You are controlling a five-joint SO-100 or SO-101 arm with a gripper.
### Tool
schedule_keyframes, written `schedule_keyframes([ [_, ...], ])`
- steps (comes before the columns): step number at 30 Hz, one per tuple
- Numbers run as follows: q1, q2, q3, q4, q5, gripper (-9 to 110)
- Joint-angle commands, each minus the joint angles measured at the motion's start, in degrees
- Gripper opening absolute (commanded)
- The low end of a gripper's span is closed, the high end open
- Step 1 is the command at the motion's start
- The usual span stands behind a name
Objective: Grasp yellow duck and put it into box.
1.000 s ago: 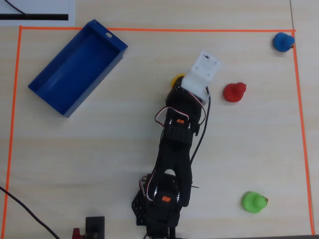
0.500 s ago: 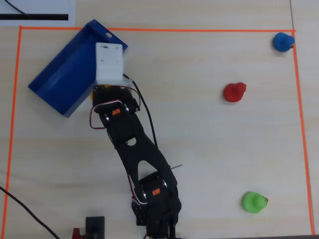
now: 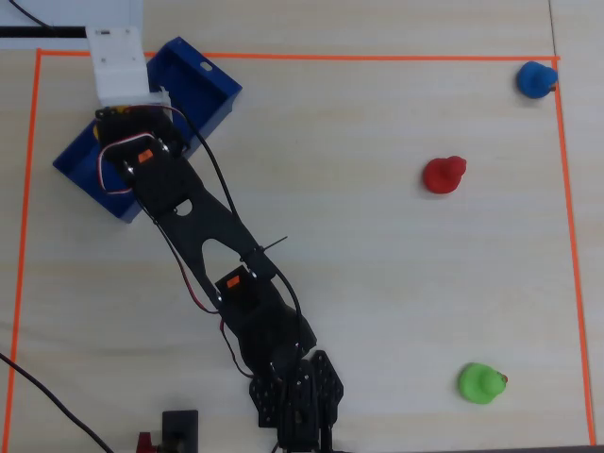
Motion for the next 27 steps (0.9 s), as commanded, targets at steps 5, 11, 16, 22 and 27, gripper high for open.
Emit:
schedule_keyframes([
  [5,0.9,-0.3,-4.1,4.8,-0.6,18],
  [11,3.3,1.5,-3.7,0.5,-2.0,33],
  [16,6.4,5.8,-1.8,-3.1,-2.7,28],
  [22,16.8,25.2,19.5,-12.7,-3.0,2],
  [27,27.2,46.5,55.5,-21.7,-8.8,0],
])
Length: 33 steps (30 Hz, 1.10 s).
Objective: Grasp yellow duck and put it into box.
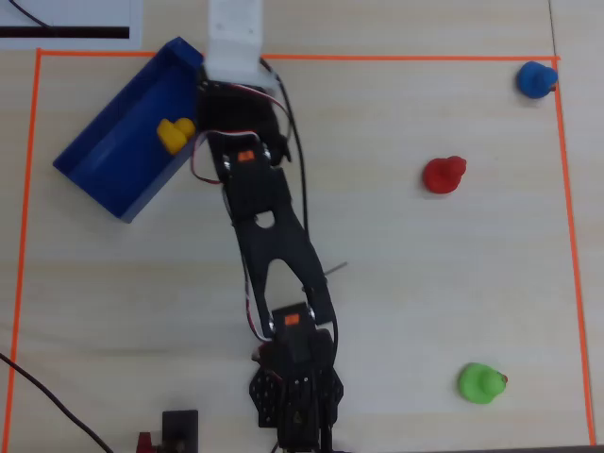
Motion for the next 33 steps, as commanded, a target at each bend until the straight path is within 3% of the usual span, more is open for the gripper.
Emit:
schedule_keyframes([
  [1,7.5,22.1,34.6,-7.2,-4.9,0],
  [8,12.1,48.5,69.5,-2.5,-8.9,0],
  [13,10.1,72.6,84.2,12.3,-10.4,0],
  [17,7.3,82.8,86.7,25.0,-9.8,0],
  [33,4.9,93.0,91.2,36.0,-12.1,0],
])
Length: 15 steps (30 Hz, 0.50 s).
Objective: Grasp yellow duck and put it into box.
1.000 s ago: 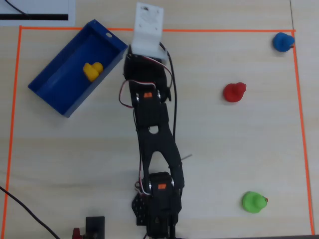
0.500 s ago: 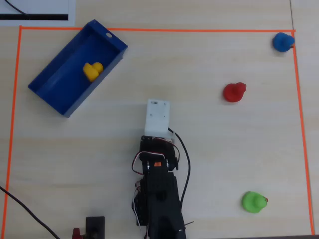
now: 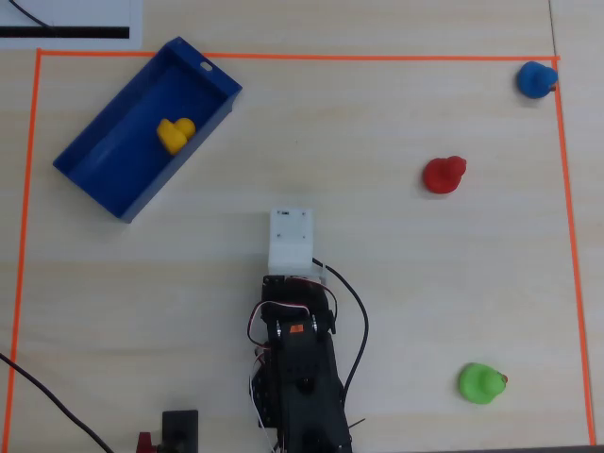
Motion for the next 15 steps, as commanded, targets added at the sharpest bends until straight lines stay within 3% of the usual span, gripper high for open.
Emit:
schedule_keyframes([
  [1,-0.7,0.8,-0.2,2.5,-1.7,0],
  [15,-0.7,3.5,-0.2,4.2,-1.0,0],
])
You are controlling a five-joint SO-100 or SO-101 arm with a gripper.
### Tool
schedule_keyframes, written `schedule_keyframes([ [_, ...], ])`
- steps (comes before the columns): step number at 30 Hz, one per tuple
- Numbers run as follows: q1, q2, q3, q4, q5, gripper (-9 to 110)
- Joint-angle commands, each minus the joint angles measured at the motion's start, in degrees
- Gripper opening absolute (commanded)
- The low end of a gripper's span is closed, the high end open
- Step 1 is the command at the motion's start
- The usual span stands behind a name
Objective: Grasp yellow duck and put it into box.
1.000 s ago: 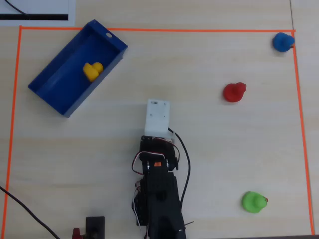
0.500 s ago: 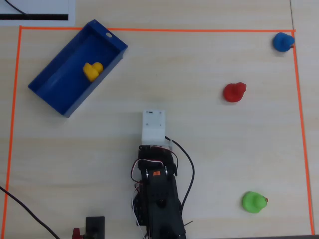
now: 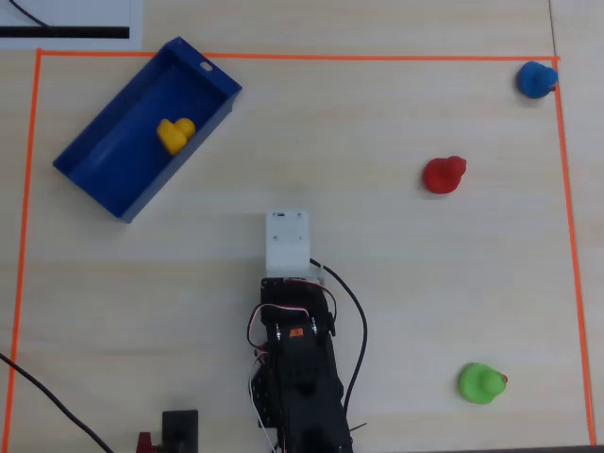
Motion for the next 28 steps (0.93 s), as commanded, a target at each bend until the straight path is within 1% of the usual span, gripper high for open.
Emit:
schedule_keyframes([
  [1,0.4,0.0,-0.2,0.9,0.5,0],
  [2,0.4,0.0,-0.2,0.9,0.5,0],
  [4,0.4,0.0,-0.2,0.9,0.5,6],
  [28,0.4,0.0,-0.2,0.9,0.5,6],
])
